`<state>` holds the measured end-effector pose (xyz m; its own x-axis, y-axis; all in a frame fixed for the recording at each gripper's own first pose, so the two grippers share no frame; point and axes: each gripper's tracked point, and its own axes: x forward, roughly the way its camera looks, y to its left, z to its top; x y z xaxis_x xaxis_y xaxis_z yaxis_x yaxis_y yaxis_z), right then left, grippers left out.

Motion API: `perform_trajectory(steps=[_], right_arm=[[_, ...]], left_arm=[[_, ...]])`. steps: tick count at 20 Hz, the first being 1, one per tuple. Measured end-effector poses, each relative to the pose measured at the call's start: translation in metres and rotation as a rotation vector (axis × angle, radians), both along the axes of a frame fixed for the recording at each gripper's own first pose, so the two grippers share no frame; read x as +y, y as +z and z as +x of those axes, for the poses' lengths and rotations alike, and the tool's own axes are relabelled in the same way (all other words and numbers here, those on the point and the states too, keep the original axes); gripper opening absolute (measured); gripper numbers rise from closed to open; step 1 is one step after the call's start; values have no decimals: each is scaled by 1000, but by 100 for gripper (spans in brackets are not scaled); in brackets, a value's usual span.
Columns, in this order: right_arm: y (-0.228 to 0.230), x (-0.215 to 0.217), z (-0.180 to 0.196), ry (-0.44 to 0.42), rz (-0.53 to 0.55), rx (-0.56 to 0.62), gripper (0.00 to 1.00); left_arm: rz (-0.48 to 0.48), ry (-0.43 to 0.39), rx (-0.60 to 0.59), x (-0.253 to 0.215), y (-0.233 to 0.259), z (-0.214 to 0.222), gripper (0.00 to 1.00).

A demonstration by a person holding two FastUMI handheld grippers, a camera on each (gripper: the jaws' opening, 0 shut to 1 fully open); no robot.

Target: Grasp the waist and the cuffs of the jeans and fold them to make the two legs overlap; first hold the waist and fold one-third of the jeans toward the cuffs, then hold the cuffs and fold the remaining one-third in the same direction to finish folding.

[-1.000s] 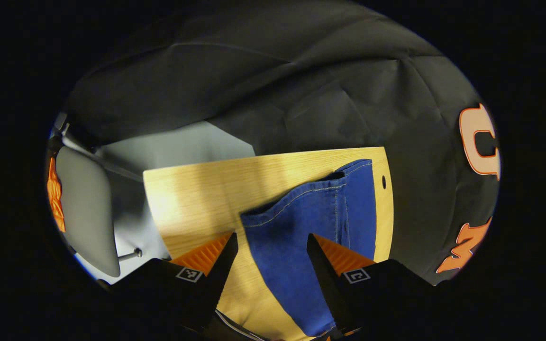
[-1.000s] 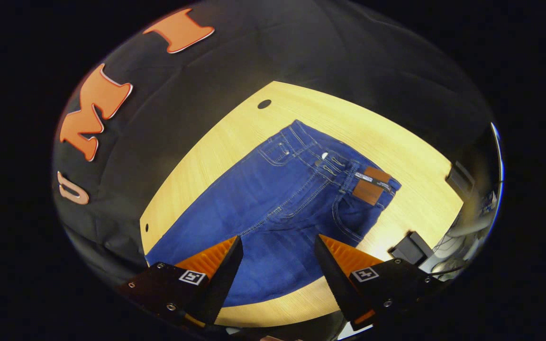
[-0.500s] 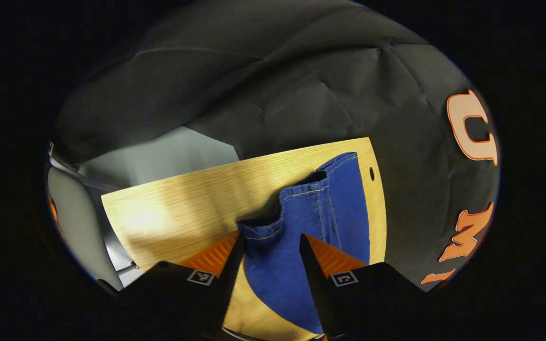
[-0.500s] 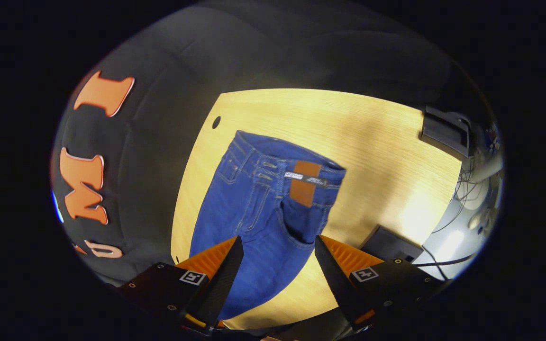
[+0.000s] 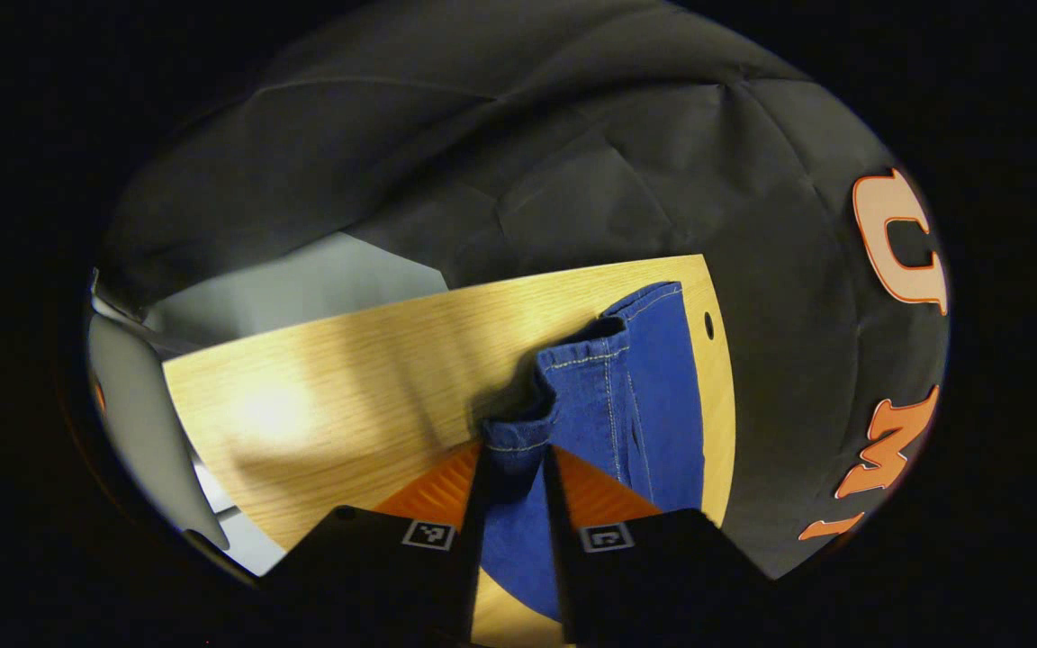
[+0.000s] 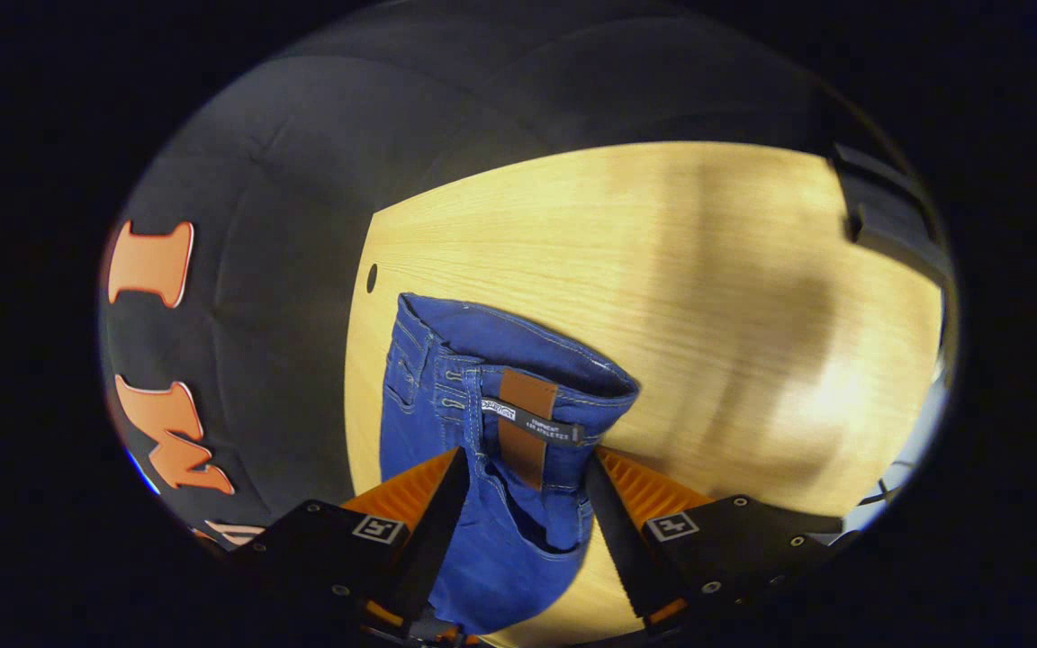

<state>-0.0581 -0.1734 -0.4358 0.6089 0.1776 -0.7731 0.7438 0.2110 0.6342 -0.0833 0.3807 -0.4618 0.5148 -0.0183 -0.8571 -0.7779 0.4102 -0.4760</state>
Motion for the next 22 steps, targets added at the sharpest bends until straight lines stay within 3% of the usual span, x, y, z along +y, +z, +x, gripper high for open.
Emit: perform_trajectory(steps=[1,3,4,5,6,8,12,15,16,18,22], right_arm=[[-4,2,-2,0,-2,7,80],[-7,4,-4,3,-8,21,64],[-8,2,-1,1,-1,20,48],[-7,4,0,-7,7,22,43],[-11,7,-2,-15,-14,41,50],[-1,2,1,-5,-11,-2,34],[21,-3,2,5,-18,1,34],[25,-4,7,-39,-26,50,33],[24,-4,10,-58,-10,65,21],[35,4,18,-70,51,6,21],[38,-2,13,-37,-13,54,20]], left_arm=[[-13,-7,-9,-7,-5,3,33],[23,21,15,-6,-20,2,33],[41,27,18,-6,-22,5,4],[42,16,10,-7,-14,3,5],[33,13,14,-9,-16,4,5],[15,28,10,-8,-13,1,5],[33,28,-8,-5,3,-2,5],[57,22,-26,-8,28,-1,5],[66,12,-27,-9,34,-1,3],[80,-17,-25,-14,40,4,4],[88,-54,-34,-20,53,17,5]])
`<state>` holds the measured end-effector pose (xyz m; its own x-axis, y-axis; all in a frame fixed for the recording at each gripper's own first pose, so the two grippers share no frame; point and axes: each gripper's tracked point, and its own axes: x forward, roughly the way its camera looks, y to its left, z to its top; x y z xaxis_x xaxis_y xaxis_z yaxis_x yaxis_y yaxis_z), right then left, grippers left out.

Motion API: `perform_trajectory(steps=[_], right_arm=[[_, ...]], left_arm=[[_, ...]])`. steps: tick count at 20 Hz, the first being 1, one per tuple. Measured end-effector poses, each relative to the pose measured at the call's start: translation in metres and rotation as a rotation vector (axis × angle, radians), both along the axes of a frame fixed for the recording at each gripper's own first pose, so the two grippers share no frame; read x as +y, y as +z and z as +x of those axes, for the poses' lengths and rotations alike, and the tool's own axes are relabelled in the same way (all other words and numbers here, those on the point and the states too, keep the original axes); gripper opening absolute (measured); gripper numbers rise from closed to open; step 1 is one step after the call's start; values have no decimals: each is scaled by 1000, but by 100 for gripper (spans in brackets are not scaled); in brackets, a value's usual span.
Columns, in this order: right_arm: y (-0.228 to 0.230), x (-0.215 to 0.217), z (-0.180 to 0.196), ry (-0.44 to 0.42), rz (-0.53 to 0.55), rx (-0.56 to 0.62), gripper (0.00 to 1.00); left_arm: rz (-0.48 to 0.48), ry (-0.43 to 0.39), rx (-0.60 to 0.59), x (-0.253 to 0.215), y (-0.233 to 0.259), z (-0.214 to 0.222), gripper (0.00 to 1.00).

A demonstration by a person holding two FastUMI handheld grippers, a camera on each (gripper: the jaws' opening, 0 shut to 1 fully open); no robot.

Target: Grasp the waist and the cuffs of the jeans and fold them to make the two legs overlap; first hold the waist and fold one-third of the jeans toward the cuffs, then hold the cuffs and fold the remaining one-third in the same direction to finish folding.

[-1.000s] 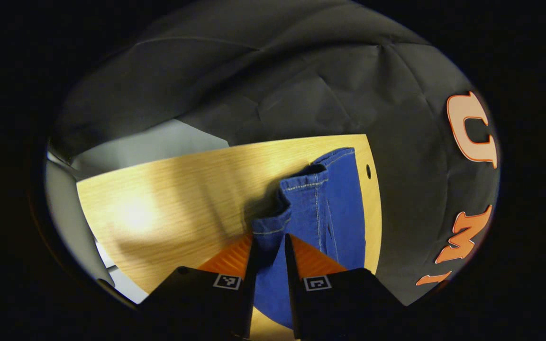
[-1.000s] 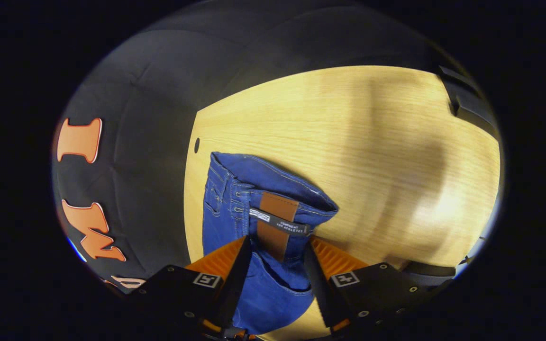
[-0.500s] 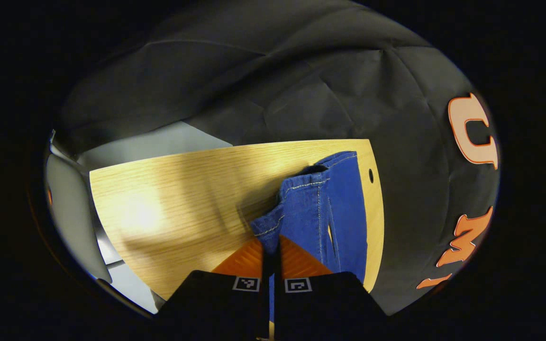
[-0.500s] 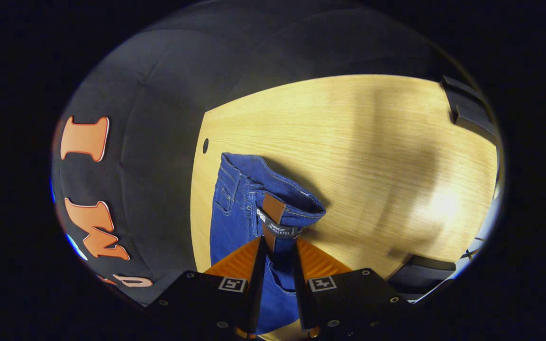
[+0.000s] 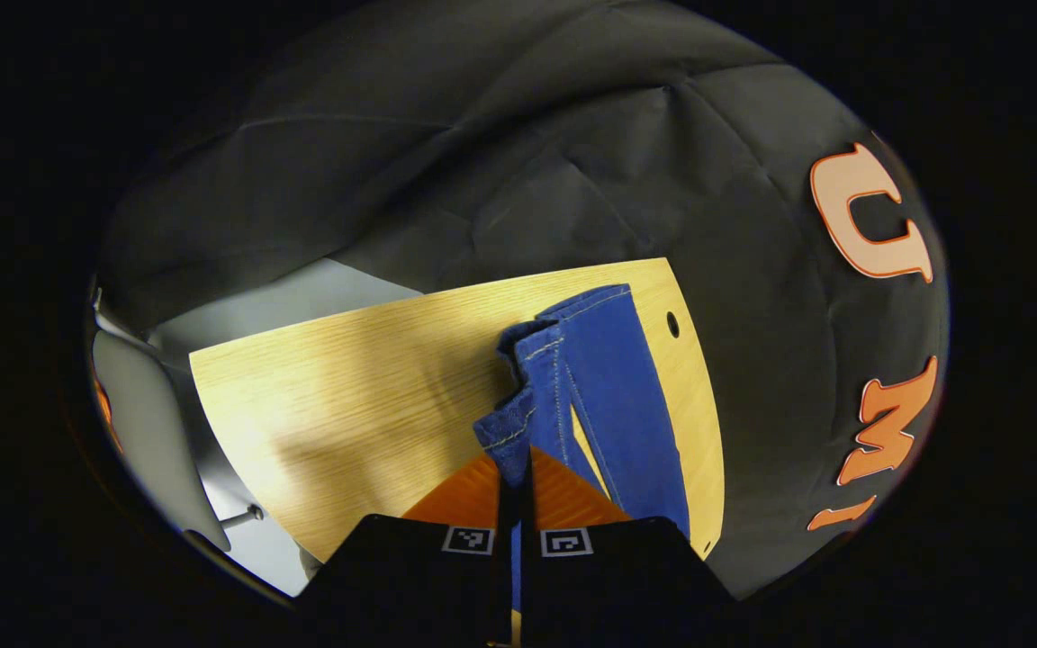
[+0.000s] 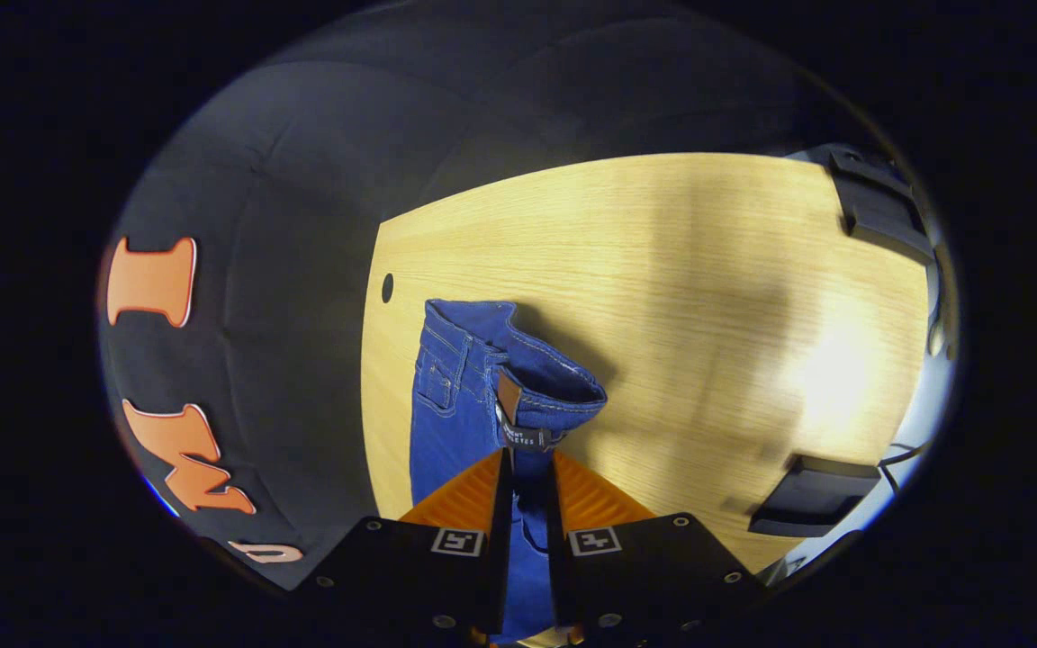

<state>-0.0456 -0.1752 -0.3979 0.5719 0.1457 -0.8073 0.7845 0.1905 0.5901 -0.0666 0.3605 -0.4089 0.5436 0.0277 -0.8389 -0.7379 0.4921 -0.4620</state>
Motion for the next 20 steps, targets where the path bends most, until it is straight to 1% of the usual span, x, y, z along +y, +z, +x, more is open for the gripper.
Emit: perform_trajectory(steps=[1,2,3,4,6,8,9,10,11,12,13,15,17,18,20], right_arm=[[1,-2,-2,-9,-19,28,21],[1,-4,2,-38,-13,38,17],[9,-1,10,-49,13,16,13],[16,5,16,-40,42,-5,13],[24,6,24,-19,55,-14,13],[26,3,26,-41,69,44,13],[30,4,33,-39,83,57,13],[33,5,43,-37,95,53,13],[39,10,55,-21,117,40,13],[43,10,66,-23,133,36,13],[44,12,75,-21,147,45,13],[43,10,92,-37,168,83,13],[38,9,109,-50,178,128,13],[36,9,117,-75,192,153,13],[25,7,139,-113,218,214,13]], left_arm=[[-2,-4,-2,-3,7,1,4],[-2,0,-3,-4,13,2,4],[-11,0,2,-8,18,6,4],[-13,5,9,-8,22,7,5],[-23,21,31,-9,28,13,5],[-41,47,96,-10,31,10,4],[-54,57,113,-11,32,14,4],[-55,51,137,-13,35,19,5],[-50,35,151,-17,37,26,4],[-54,25,154,-20,41,35,4],[-74,22,155,-25,46,47,5],[-114,53,156,-23,53,70,4],[-151,107,189,-10,48,88,4],[-176,123,204,-7,45,101,4],[-197,141,226,0,35,123,4]])
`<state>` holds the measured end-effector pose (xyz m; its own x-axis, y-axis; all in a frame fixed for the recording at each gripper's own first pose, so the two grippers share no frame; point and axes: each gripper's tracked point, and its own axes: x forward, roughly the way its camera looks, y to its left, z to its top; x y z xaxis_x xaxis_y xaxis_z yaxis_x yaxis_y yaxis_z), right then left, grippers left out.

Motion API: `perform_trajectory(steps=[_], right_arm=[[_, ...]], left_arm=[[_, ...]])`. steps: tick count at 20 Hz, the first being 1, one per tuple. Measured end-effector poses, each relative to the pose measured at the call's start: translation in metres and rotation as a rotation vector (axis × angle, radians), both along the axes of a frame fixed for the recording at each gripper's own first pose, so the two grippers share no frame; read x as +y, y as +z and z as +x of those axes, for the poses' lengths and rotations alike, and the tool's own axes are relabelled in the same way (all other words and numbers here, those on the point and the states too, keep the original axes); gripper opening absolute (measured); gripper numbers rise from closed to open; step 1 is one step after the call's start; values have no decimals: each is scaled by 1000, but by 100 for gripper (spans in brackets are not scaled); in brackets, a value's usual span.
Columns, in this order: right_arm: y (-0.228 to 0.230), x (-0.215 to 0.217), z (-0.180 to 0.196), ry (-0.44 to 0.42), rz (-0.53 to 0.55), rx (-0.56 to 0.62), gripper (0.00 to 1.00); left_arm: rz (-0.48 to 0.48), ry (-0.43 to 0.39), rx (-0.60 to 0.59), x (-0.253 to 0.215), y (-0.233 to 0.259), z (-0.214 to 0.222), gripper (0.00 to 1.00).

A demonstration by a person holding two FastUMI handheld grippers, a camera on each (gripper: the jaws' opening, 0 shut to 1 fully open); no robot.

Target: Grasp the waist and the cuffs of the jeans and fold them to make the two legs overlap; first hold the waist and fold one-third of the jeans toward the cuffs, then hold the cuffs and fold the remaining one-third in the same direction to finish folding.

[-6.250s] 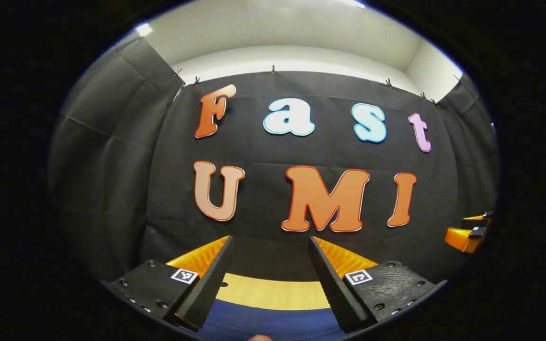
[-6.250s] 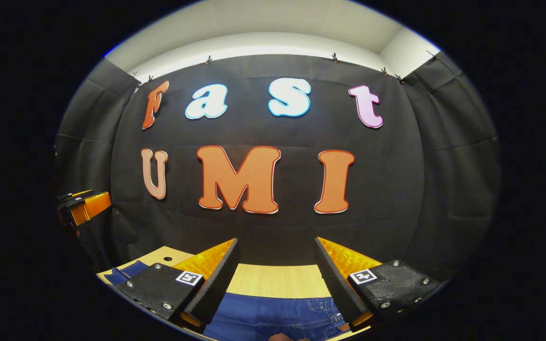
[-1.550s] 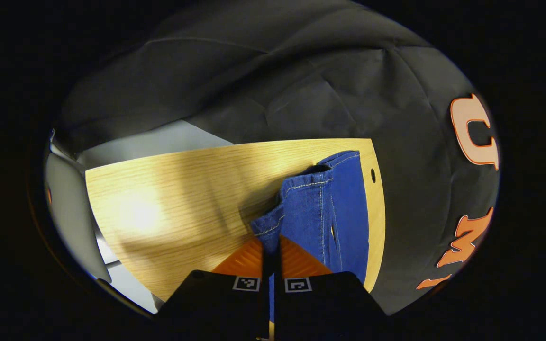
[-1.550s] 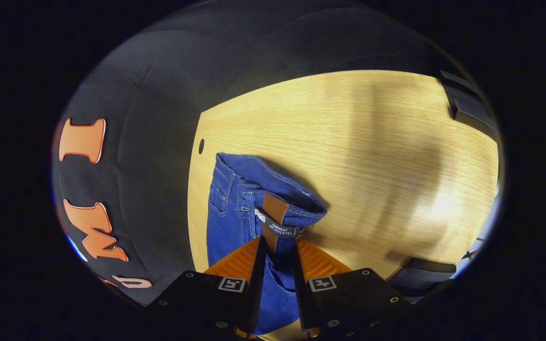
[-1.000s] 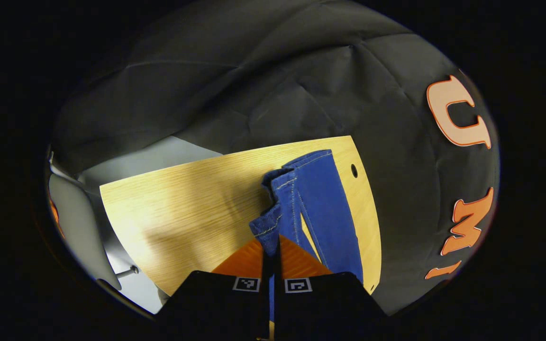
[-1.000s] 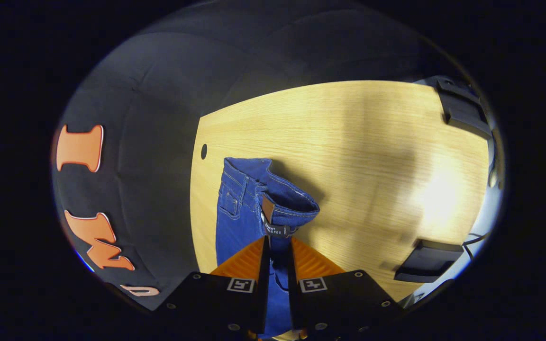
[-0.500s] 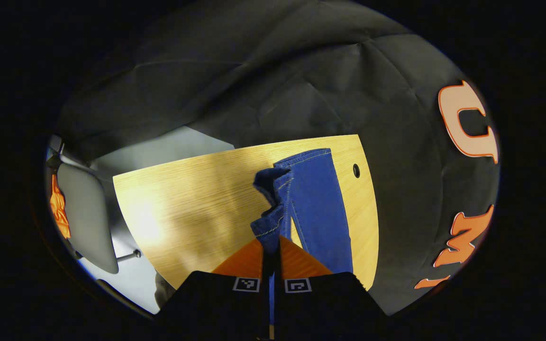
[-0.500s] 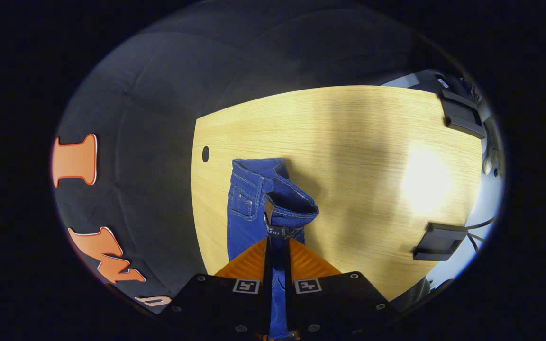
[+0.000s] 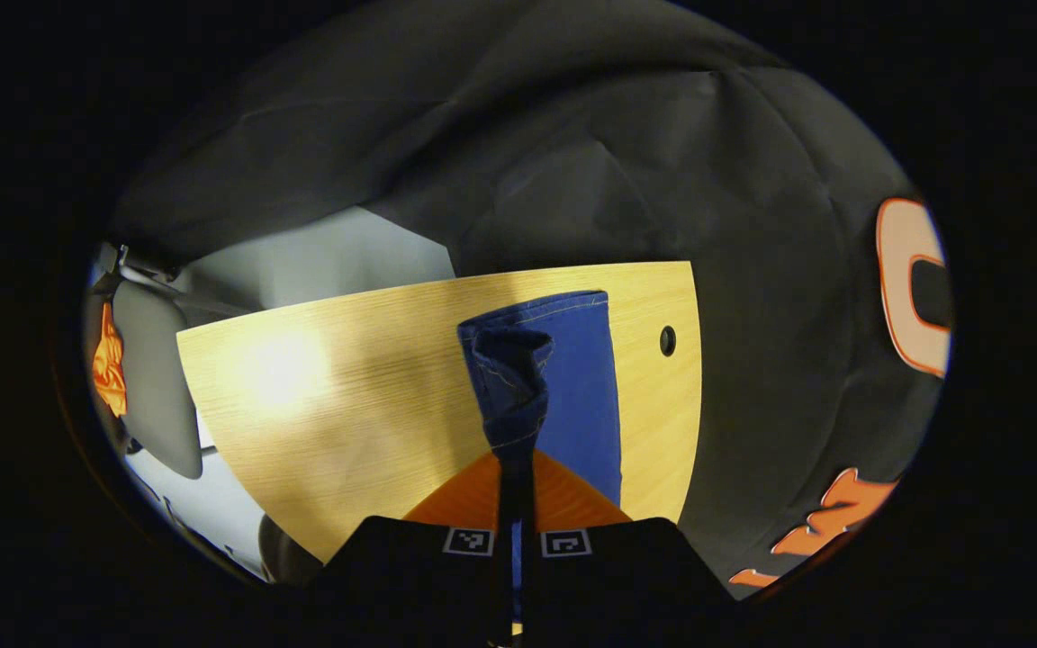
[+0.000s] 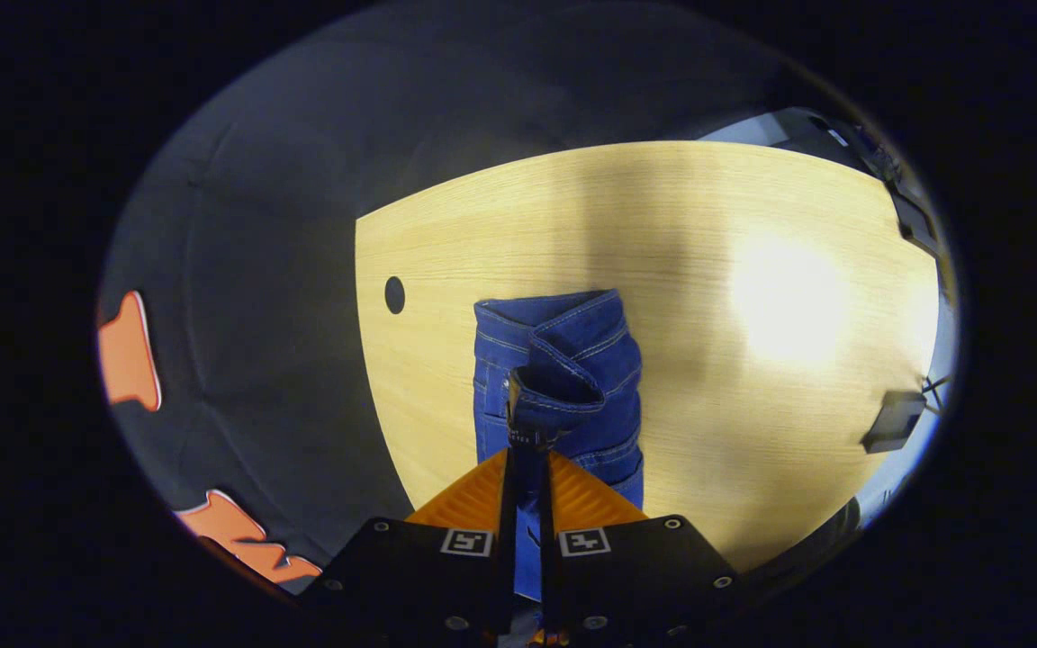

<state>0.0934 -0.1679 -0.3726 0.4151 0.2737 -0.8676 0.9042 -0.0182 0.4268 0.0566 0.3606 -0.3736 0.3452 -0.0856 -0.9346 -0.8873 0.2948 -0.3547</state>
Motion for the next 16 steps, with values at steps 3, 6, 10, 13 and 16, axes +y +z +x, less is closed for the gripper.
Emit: perform_trajectory(steps=[3,6,10,13,16], right_arm=[[-17,-2,29,2,-5,77,13],[-31,3,68,17,-7,99,13],[-41,13,102,133,-44,99,13],[-21,20,132,128,-33,-38,17],[10,16,151,133,-61,-179,42]], left_arm=[[-26,-30,33,2,-16,44,5],[-16,-122,75,11,-37,79,4],[128,-460,105,23,-43,110,7],[229,-570,28,37,-31,125,41],[310,-620,-115,28,-14,148,65]])
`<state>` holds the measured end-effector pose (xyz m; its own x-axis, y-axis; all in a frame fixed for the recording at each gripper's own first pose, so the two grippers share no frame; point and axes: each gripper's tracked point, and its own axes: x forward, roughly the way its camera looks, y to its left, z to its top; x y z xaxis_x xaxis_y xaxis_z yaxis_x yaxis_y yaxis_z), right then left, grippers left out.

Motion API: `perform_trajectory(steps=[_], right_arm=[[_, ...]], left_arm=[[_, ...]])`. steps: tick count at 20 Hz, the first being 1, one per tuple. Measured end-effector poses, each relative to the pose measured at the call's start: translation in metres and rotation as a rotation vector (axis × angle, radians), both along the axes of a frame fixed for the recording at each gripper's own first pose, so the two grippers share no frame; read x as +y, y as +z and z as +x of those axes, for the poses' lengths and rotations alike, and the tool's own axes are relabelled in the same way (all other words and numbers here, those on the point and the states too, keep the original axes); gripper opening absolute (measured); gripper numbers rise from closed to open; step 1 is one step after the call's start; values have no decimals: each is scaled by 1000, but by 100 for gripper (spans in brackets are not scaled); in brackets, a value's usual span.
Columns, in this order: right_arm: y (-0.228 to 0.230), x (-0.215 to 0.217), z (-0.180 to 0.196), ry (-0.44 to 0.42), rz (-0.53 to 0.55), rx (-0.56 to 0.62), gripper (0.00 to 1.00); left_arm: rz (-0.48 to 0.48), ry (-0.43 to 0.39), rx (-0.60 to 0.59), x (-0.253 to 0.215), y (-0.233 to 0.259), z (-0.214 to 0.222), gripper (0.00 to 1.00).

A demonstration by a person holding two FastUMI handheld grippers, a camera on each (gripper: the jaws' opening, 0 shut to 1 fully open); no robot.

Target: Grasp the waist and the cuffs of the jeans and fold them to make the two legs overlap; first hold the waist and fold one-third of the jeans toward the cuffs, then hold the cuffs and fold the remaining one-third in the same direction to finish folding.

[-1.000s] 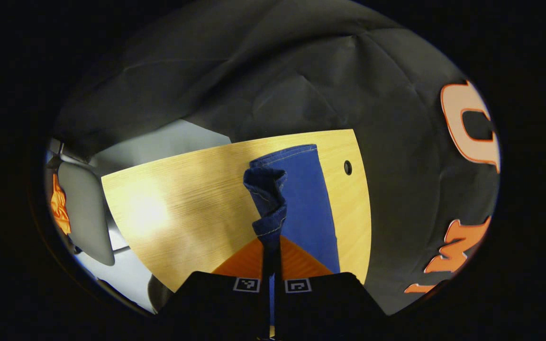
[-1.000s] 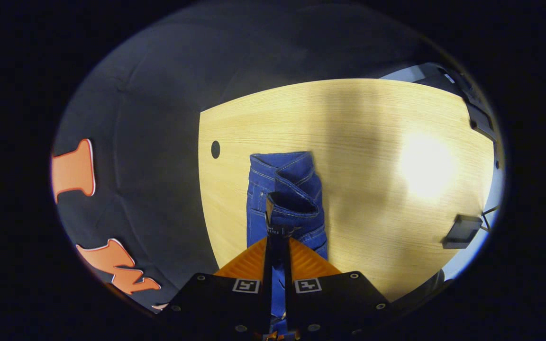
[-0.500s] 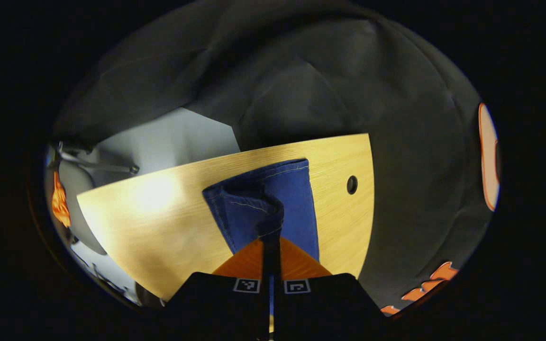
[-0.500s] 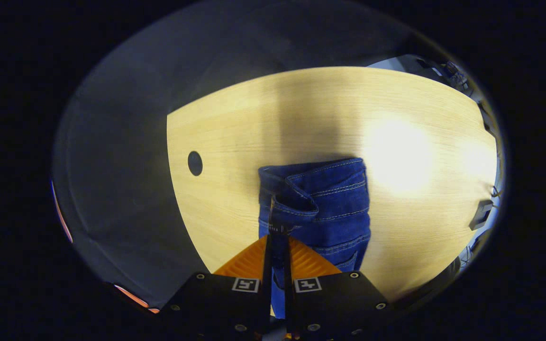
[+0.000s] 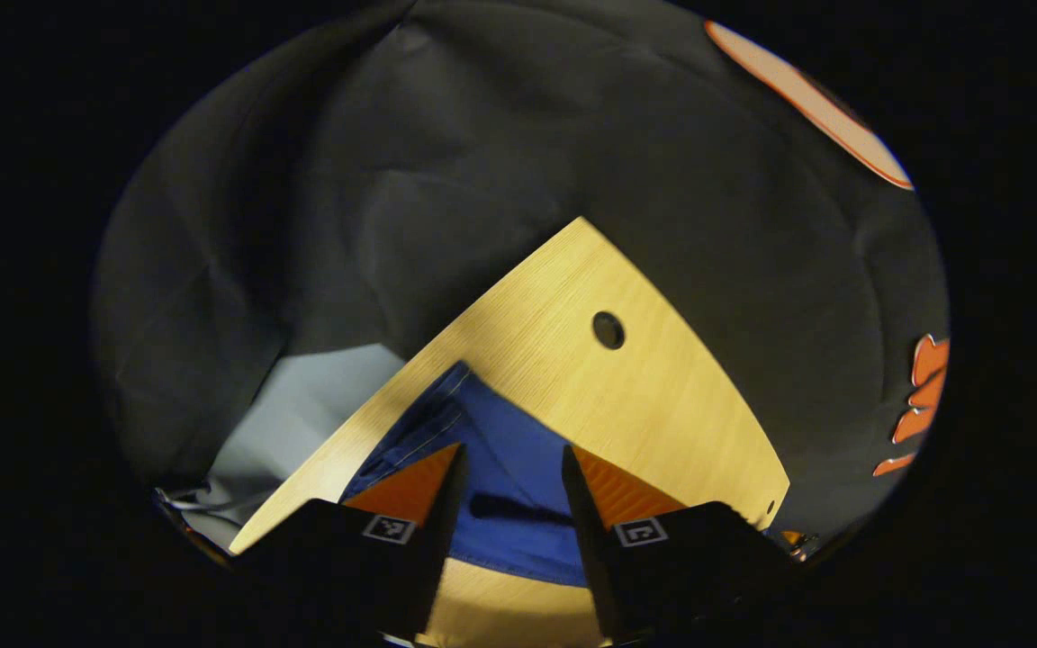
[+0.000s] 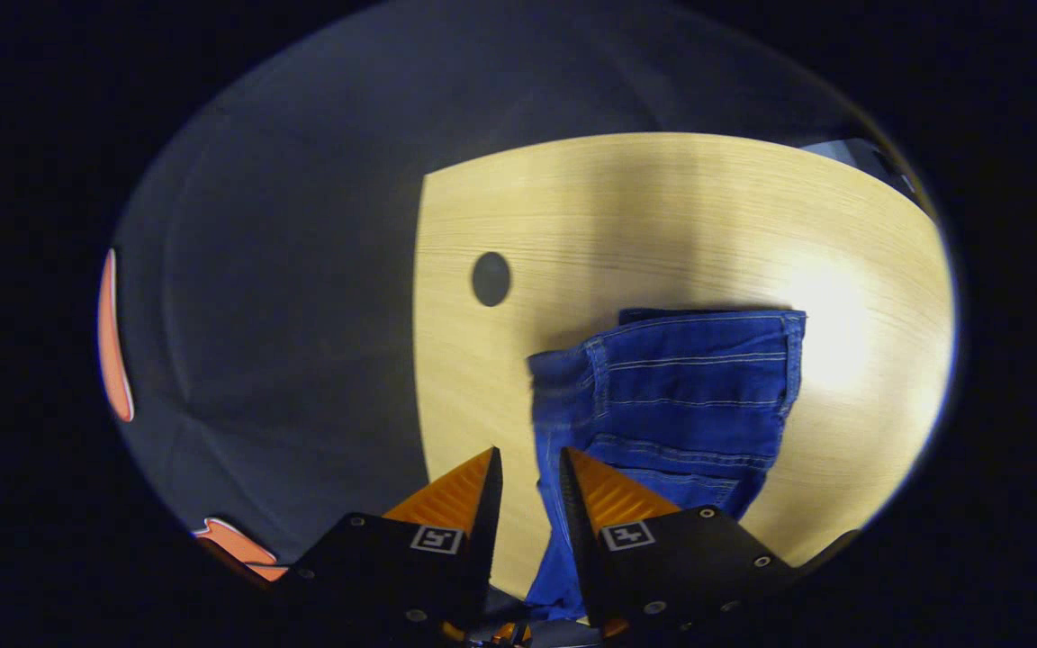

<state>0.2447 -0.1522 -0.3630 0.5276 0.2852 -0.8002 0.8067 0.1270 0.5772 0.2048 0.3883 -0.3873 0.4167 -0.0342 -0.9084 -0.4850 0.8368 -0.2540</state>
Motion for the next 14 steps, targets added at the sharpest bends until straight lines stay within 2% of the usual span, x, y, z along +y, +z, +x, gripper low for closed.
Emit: perform_trajectory(steps=[1,3,4,5,6,9,11,14], right_arm=[[8,-2,-6,31,-33,-21,44],[12,-9,-14,95,-129,-59,53],[13,-12,-21,130,-175,-70,72],[15,-14,-33,166,-225,-79,67],[14,-19,-45,200,-279,-72,76],[8,-28,-77,282,-404,-36,85],[-6,-32,-98,331,-451,2,91],[-34,-33,-124,369,-442,82,96]], left_arm=[[27,-23,-53,-7,0,3,74],[86,-91,-161,-15,25,10,76],[124,-127,-207,-18,36,12,86],[179,-156,-243,-21,40,12,87],[225,-194,-282,-27,49,15,93],[334,-275,-388,-51,73,14,96],[346,-302,-465,-64,84,14,96],[314,-340,-526,-64,114,0,96]])
